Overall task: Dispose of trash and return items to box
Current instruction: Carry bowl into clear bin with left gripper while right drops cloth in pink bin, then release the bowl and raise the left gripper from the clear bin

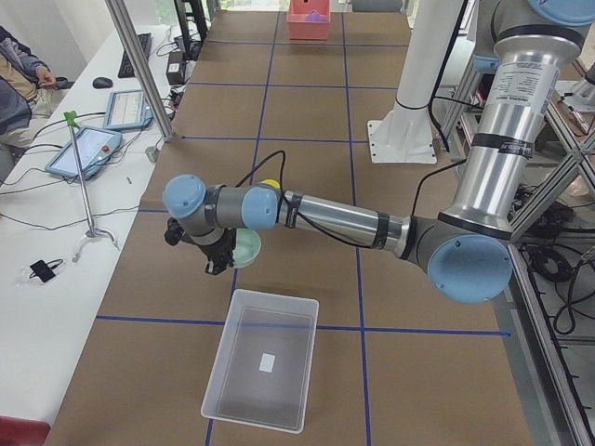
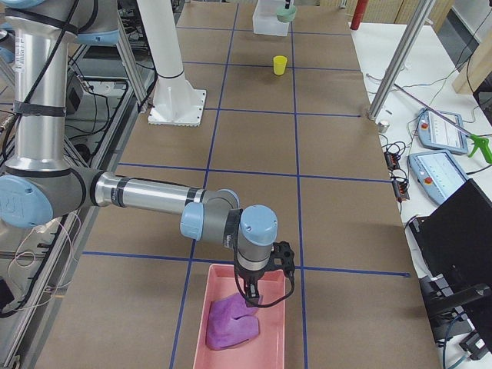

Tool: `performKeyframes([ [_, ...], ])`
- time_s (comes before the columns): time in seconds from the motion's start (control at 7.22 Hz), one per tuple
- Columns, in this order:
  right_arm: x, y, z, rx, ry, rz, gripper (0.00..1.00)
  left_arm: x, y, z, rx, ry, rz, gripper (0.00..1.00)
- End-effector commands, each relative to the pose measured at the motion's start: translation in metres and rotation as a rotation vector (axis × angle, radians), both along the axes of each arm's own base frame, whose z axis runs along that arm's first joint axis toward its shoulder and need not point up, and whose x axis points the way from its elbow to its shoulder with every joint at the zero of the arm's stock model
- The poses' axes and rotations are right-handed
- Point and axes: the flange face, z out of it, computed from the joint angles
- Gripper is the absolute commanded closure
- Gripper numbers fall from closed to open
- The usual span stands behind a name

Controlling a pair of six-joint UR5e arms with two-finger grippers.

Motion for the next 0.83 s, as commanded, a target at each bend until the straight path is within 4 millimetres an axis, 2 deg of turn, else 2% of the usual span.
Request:
performKeyframes([
  [0.0,-0.023,-0.005,-0.034,-0.004,-0.024,0.030,0.00,-0.027,0.002,0.097,0.040,0.008,0.034,1.00],
  [0.14,-0.034,-0.007,-0.051,-0.007,-0.042,0.047,0.00,-0.028,0.014,0.142,0.051,0.011,0.059,1.00],
  [0.28,-0.046,-0.009,-0.064,-0.019,-0.044,0.064,0.00,-0.028,0.027,0.167,0.041,0.013,0.065,1.00],
  [0.42,-0.049,-0.006,-0.065,-0.022,-0.050,0.062,0.00,-0.028,0.045,0.182,0.029,0.019,0.064,1.00],
  [0.69,-0.050,-0.004,-0.064,-0.028,-0.056,0.060,0.00,-0.025,0.053,0.186,0.021,0.056,0.058,1.00],
])
